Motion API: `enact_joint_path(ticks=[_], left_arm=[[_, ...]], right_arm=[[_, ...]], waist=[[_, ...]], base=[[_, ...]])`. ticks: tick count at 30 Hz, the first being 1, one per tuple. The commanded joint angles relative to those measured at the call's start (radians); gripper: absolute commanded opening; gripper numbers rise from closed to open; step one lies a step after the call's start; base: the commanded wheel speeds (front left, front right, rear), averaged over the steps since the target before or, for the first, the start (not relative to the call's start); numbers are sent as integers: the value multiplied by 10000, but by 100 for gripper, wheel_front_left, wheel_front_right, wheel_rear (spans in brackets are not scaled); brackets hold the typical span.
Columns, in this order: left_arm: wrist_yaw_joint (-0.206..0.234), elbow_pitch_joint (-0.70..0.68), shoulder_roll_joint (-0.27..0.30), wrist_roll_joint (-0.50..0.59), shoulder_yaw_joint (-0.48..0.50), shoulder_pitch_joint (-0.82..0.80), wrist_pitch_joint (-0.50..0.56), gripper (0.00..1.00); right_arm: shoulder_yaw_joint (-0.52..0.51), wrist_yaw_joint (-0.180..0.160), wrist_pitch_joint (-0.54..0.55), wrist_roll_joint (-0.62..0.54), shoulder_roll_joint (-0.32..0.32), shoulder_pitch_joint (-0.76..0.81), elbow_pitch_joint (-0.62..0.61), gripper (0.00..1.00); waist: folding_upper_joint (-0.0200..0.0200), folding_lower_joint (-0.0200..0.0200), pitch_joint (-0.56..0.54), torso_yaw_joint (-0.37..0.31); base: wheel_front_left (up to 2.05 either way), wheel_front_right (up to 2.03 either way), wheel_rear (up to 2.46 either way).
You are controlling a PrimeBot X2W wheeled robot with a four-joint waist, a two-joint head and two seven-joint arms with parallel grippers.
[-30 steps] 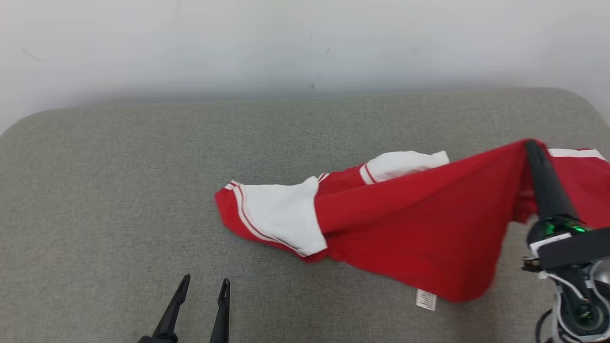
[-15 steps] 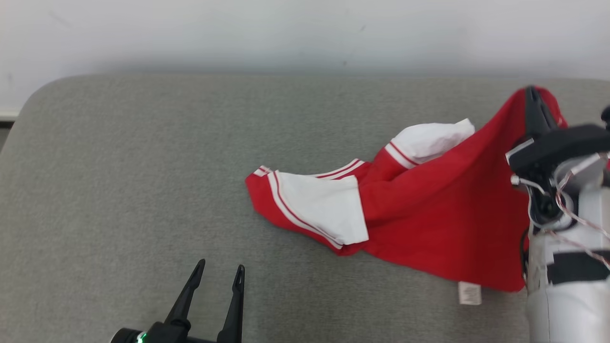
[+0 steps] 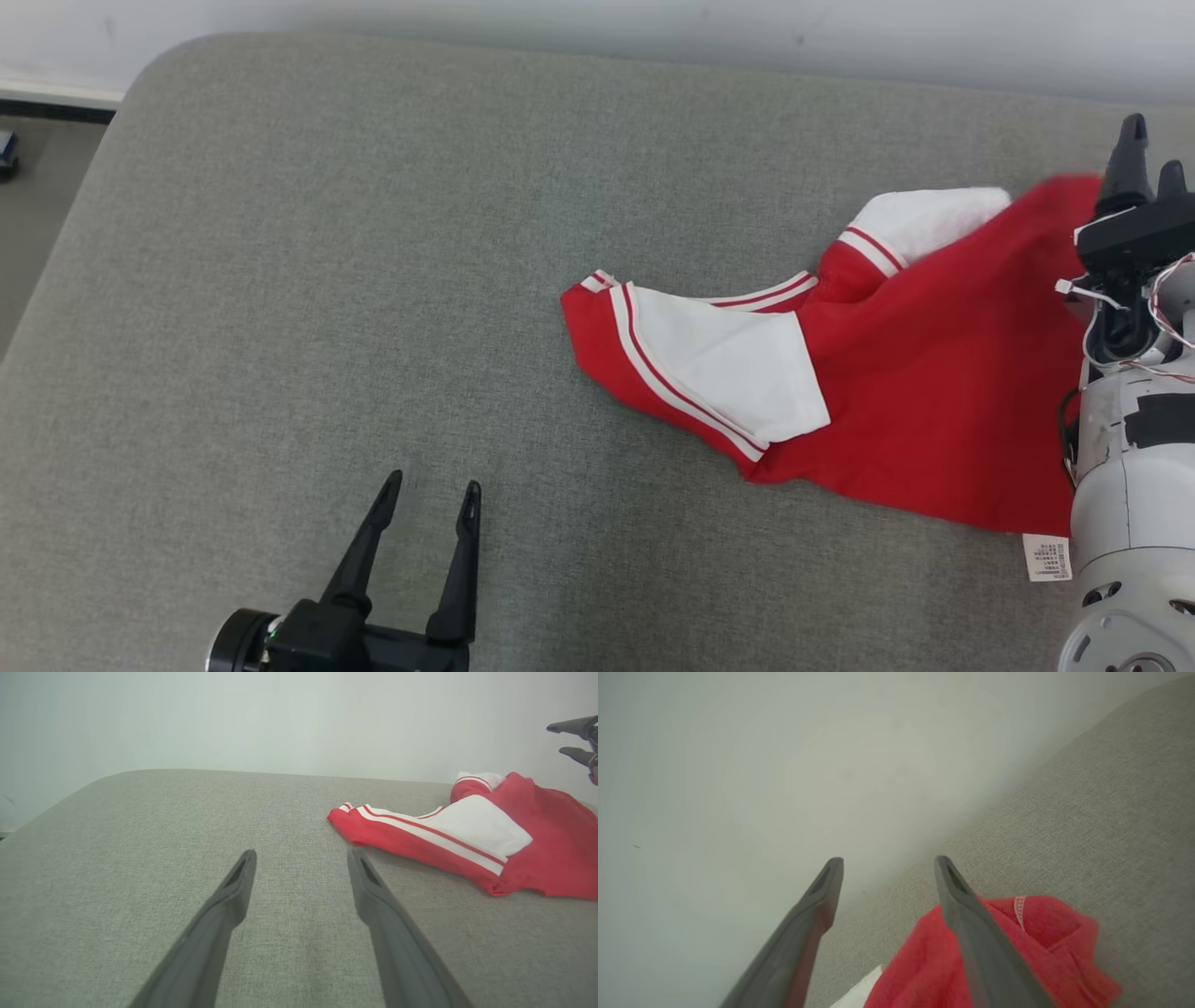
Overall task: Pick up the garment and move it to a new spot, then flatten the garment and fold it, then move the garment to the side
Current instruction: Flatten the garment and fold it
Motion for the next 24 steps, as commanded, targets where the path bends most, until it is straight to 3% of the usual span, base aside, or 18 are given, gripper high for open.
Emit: enact_joint_path(ticks=[1,6,11,18,24], left_arm=[[30,-16,-14,75,73,-45,-30,100],[-6,-19,-13,196,186,-11,-30,100],[-3,-40,-11,260,273,162,-30,100],[6,-42,-11,323,482,401,-31,100],[-18,-78,-10,356,660,545,-30,100]], right_arm=[[-71,-15,-216,-102,-86,-58,158,100],[168,-15,-653,-238,-108,106,318,100],[1044,-15,-309,-29,70,857,-371,100],[2568,-15,224,-99,178,3580,-3155,100],[2294,-15,834,-558,874,6669,-5644,100]], waist=[[-2,-2,107,46],[-2,-2,-179,-342],[-2,-2,-527,-776],[-2,-2,-986,-1234],[-2,-2,-1212,-1407]], base=[[0,0,0],[0,0,0],[0,0,0],[0,0,0],[0,0,0]])
